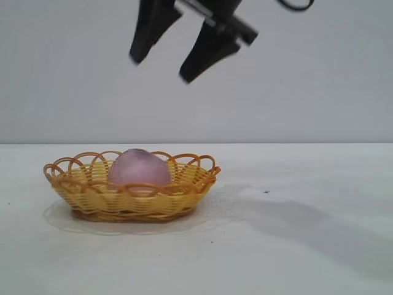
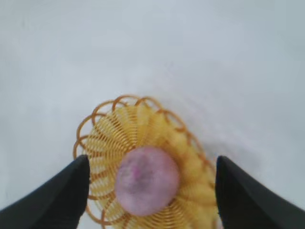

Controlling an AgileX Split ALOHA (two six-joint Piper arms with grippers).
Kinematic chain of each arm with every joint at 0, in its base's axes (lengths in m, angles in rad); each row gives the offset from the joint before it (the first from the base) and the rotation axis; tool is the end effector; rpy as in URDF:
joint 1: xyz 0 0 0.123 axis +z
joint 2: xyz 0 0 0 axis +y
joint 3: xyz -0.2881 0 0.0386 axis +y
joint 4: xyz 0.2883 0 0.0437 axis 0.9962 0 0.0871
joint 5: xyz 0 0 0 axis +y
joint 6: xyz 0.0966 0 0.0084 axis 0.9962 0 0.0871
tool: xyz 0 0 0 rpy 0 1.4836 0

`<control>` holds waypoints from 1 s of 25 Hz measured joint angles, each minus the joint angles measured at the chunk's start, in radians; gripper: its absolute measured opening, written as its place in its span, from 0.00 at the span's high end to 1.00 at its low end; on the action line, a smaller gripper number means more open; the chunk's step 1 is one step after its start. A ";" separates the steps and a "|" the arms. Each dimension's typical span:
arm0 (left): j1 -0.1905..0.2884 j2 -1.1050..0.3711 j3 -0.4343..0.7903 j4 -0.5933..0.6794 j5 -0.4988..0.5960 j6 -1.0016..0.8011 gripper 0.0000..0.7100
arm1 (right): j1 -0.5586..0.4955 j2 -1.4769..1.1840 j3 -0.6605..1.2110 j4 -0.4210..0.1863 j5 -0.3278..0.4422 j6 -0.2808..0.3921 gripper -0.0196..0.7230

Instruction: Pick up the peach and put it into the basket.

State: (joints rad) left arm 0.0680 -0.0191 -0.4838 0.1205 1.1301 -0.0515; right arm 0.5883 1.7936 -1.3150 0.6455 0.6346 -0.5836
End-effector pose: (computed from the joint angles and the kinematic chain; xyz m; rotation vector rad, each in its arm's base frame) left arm 0.0248 0.0123 0.2840 -0.1368 2.1039 0.1556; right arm 0.3401 0.2685 0.2292 -0.9297 2.3607 0.6802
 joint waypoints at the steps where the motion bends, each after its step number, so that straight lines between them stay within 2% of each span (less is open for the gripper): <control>1: 0.000 0.000 0.000 0.000 -0.002 0.002 0.45 | -0.025 -0.012 0.000 -0.023 0.011 0.024 0.33; 7: 0.000 0.000 0.000 -0.047 -0.006 0.027 0.45 | -0.200 -0.024 0.000 -0.216 0.067 0.226 0.33; 15: 0.000 0.000 0.000 -0.051 -0.007 0.031 0.45 | -0.348 -0.058 0.004 -0.396 0.201 0.401 0.33; 21: 0.000 0.000 0.000 -0.079 -0.008 0.046 0.45 | -0.372 -0.276 0.054 -0.451 0.252 0.469 0.33; 25: 0.000 0.000 0.000 -0.079 -0.008 0.046 0.45 | -0.372 -0.644 0.264 -0.476 0.362 0.531 0.33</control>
State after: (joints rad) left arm 0.0680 -0.0191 -0.4838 0.0418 1.1220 -0.0056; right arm 0.2167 1.1500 -1.0509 0.1693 0.9967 -0.0521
